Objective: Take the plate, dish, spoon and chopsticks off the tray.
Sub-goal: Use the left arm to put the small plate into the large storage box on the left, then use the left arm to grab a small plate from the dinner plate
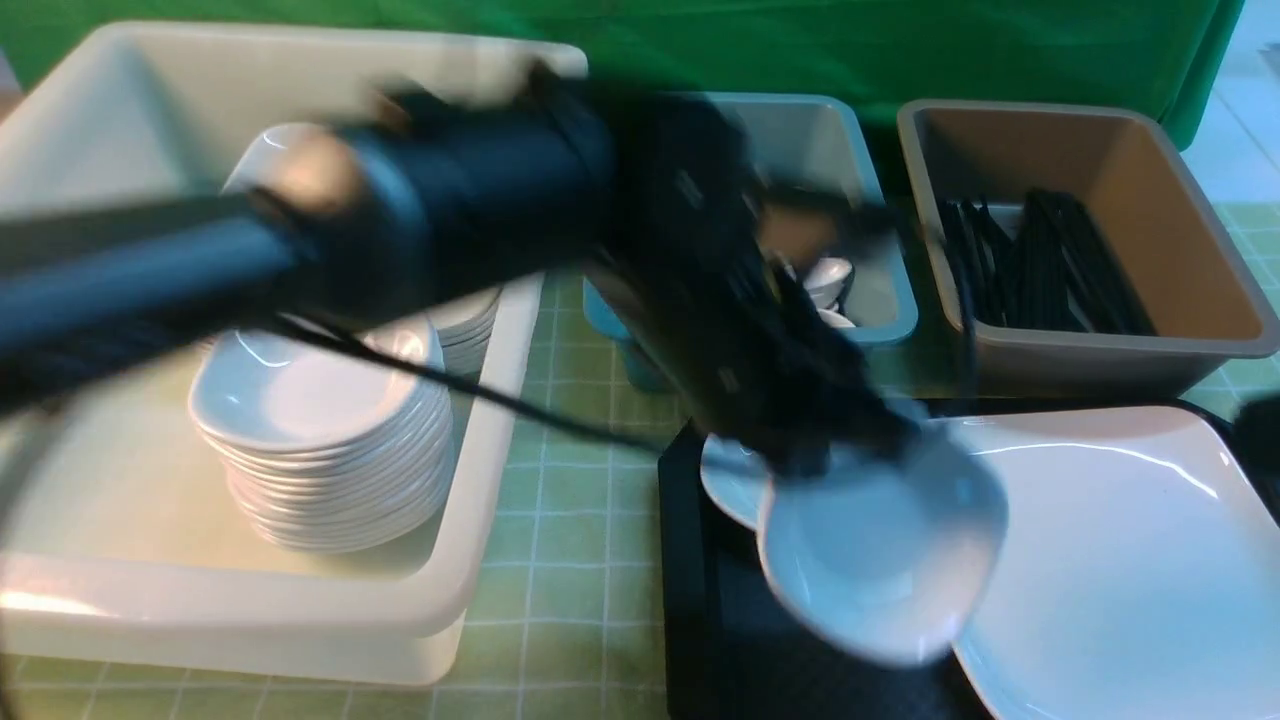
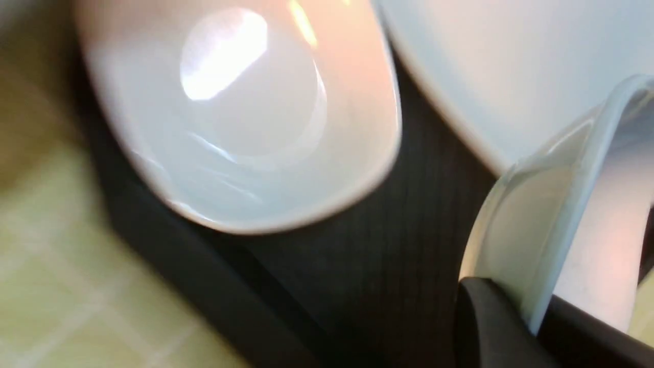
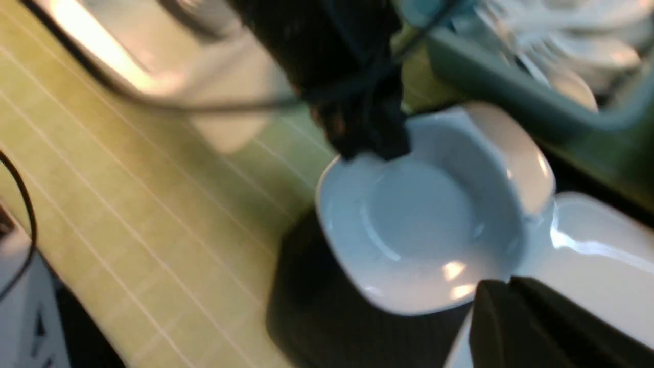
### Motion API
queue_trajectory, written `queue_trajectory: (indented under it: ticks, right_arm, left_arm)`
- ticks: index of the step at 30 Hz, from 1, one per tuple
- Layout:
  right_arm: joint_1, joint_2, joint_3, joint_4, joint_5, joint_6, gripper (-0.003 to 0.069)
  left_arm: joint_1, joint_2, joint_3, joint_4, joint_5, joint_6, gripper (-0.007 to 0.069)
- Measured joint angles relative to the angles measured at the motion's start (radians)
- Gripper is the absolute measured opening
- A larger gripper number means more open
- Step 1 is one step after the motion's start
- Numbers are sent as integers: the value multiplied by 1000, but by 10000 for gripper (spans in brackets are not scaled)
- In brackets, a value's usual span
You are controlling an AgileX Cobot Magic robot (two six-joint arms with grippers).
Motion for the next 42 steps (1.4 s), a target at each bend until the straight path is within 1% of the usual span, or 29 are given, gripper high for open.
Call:
queue_trajectory:
  ticks: [3,4,6,8,9,11,14,15,16,17,18,19,21,24,25,27,28,30,32,33,34,35,36,37,38,39,40,41,42]
  right_arm:
    - [47,103,-118,53,1,-33,1]
    - [58,115,-133,54,1,-35,1]
    - [129,176,-208,55,-3,-43,1]
    - [223,243,-286,32,-20,-43,1]
    - [223,243,-286,32,-22,-41,1]
    - [338,353,-372,-13,-40,-10,1]
    - [434,436,-434,-32,-44,1,1]
    - [454,455,-451,-34,-45,2,1]
    - [514,515,-490,-36,-48,4,1]
    - [535,530,-500,-36,-48,6,1]
    - [540,539,-506,-36,-48,7,1]
    - [573,571,-527,-36,-49,8,1]
    - [599,606,-548,-37,-50,16,1]
    - [615,637,-563,-38,-52,25,1]
    - [617,645,-567,-41,-53,27,1]
    - [617,646,-568,-51,-56,34,1]
    - [617,646,-568,-53,-56,34,1]
    - [617,642,-570,-91,-52,50,1]
    - [618,626,-571,-156,-42,82,1]
    - [618,620,-572,-179,-37,95,1]
    - [618,606,-572,-246,-27,139,3]
    - [618,590,-573,-318,-10,187,4]
    - [618,587,-573,-332,-7,195,4]
    - [618,568,-574,-435,29,254,6]
    - [618,563,-574,-467,33,271,6]
    - [617,544,-569,-563,53,322,7]
    - [609,526,-557,-633,60,360,8]
    - [595,507,-540,-687,63,391,8]
    - [574,486,-517,-723,65,414,8]
  left_arm:
    - [157,-150,-12,-14,54,-3,7]
    - [177,-166,-12,-14,59,-3,7]
    - [290,-243,-2,-14,93,-3,7]
    - [413,-314,30,-20,103,-6,7]
    - [426,-320,35,-20,103,-6,7]
    - [582,-388,112,-45,102,-7,7]
    - [708,-429,212,-69,86,4,7]
    - [732,-434,236,-78,78,10,7]
    - [795,-435,306,-106,47,46,7]
    - [817,-430,335,-119,35,60,7]
    - [817,-430,335,-122,32,65,7]
    - [838,-414,371,-142,12,107,7]
    - [842,-391,397,-159,-10,149,7]
    - [842,-347,409,-189,-23,214,15]
    - [842,-330,409,-200,-32,233,30]
    - [842,-304,409,-195,-52,250,94]
    - [842,-300,409,-190,-55,251,108]
    - [842,-294,408,-153,-69,252,202]
    - [842,-299,387,-90,-87,252,324]
    - [842,-302,378,-64,-91,249,364]
    - [842,-311,354,-36,-91,231,415]
    - [842,-321,331,-16,-89,215,444]
    - [842,-323,326,-11,-89,211,448]
    - [839,-343,281,-17,-67,193,459]
    - [838,-346,276,-22,-64,193,458]
    - [818,-359,249,-40,-38,199,440]
    - [787,-369,231,-61,-17,212,399]
    - [742,-375,219,-81,0,230,337]
    - [682,-380,214,-98,13,241,255]
